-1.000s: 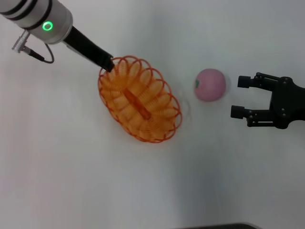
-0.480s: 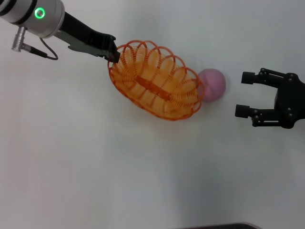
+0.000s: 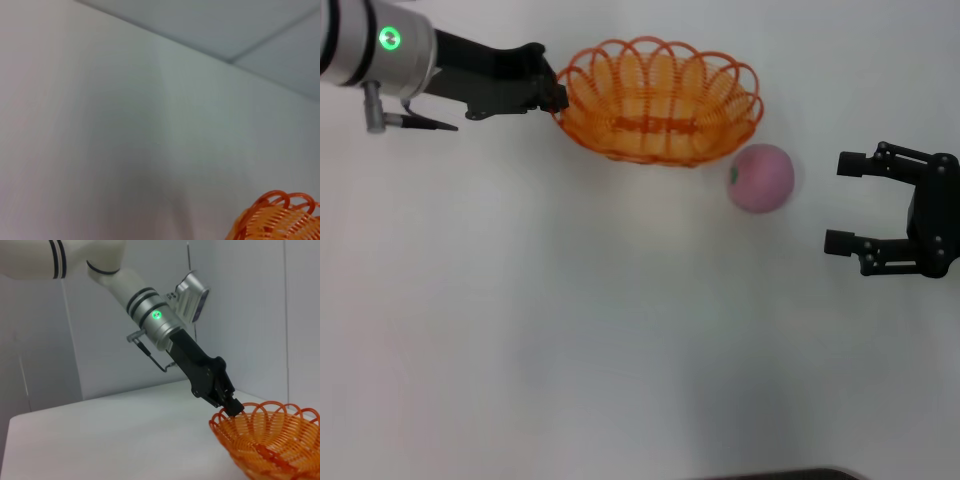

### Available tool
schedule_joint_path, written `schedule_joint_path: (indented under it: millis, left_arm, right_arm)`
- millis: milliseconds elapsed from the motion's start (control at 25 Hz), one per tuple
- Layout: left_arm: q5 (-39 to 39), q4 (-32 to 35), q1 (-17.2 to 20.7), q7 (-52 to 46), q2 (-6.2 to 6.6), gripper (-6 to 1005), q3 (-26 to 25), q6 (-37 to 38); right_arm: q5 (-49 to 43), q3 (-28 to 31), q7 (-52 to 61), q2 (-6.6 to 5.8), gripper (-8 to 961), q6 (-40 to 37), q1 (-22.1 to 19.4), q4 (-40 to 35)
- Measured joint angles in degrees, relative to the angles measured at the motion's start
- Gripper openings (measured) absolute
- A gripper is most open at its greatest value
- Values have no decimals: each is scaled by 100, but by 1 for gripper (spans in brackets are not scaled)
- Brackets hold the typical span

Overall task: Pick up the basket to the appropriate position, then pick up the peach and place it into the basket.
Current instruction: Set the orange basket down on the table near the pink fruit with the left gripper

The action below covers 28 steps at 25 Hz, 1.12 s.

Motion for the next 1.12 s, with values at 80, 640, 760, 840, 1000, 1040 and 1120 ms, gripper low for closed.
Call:
schedule_joint_path:
  millis: [80,640,760,840,1000,1040,1120]
  left_arm:
    - [-154,-8,215,-124,-10,44,22,-163]
    - [-316,-29,1128,-319,-18,55,195,-773]
    - [-280,-12,1136,-320,-1,57,203,-718]
    - [-262,-4,1144,-318,22,86,195,-675]
    - [-124,194,1196,-270,52,199,166,-500]
    - [-21,301,1215,-264,52,235,172,-453]
    - [187,450,1224,-255,53,306,182,-372]
  right_arm:
    - [-10,-18,-102,-11,938,-15,-14,0]
    - [-28,-33,-268,-145,939,-38,-45,-8]
    - [-28,-29,-241,-145,939,-79,-24,-9]
    - [-27,-13,-224,-143,939,-82,-14,-9]
    - [0,10,-149,-125,938,-92,-6,-7]
    - [8,14,-125,-118,938,-100,-2,-6]
    - [68,26,-76,-100,938,-156,-3,-5]
